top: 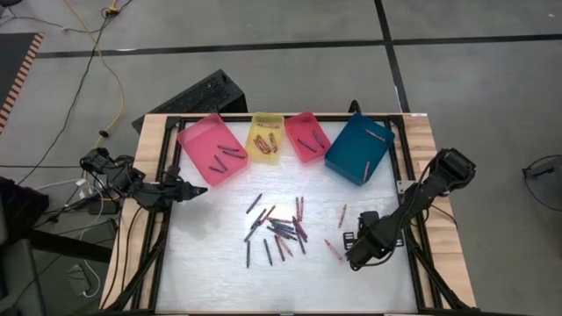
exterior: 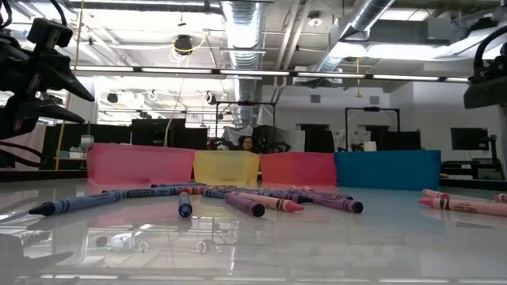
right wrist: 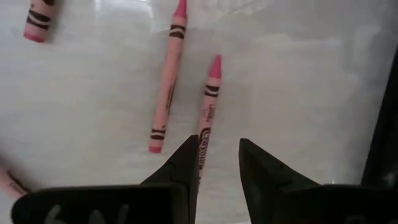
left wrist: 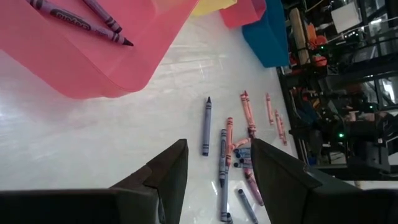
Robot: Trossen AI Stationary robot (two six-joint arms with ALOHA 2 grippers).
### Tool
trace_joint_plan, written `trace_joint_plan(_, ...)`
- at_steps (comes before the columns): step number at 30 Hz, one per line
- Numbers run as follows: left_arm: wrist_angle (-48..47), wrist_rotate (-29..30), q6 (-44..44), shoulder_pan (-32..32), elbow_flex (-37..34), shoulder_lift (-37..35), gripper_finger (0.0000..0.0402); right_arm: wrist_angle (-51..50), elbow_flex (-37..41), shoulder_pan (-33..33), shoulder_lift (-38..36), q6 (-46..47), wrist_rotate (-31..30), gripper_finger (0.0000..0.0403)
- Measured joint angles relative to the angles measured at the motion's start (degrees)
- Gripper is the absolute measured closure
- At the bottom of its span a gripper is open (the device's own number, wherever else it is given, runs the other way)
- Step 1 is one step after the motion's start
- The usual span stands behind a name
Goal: Sort crayons
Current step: Put the pink crayon into the blue bin
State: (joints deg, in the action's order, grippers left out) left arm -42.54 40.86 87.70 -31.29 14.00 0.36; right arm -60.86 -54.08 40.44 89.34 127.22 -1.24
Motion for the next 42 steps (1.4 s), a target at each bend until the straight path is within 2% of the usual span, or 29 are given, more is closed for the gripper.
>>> trace_joint_plan(8, -0.02, 0.33, 0.0, -0.02, 0.0, 0.02, 0.0236, -0.47, 0.21, -0.04, 0.0, -0.15, -0.15, 0.0295)
trace_joint_plan(16, -0.04, 0.32, -0.01, -0.01, 0.0, 0.02, 0.0236, 8.93, 6.35, -0.04, -0.04, -0.17, -0.54, 0.0296)
trace_joint_plan(23, -0.09, 0.33, -0.02, -0.02, 0.0, 0.02, 0.0236, 9.46, 7.19, -0.06, -0.17, -0.23, -0.52, 0.0298)
trace_joint_plan(27, -0.11, 0.39, -0.02, -0.02, 0.0, 0.0, 0.0236, 9.67, 7.23, -0.08, -0.15, -0.22, -0.44, 0.032)
trace_joint_plan(34, -0.44, 0.44, -0.02, -0.01, 0.0, 0.0, 0.0236, 10.16, 7.28, -0.08, -0.11, -0.26, -0.2, 0.0391)
trace_joint_plan(42, -0.52, 0.5, -0.02, -0.02, 0.0, 0.01, 0.0236, 10.79, 7.32, -0.08, -0.07, -0.39, -0.13, 0.0399)
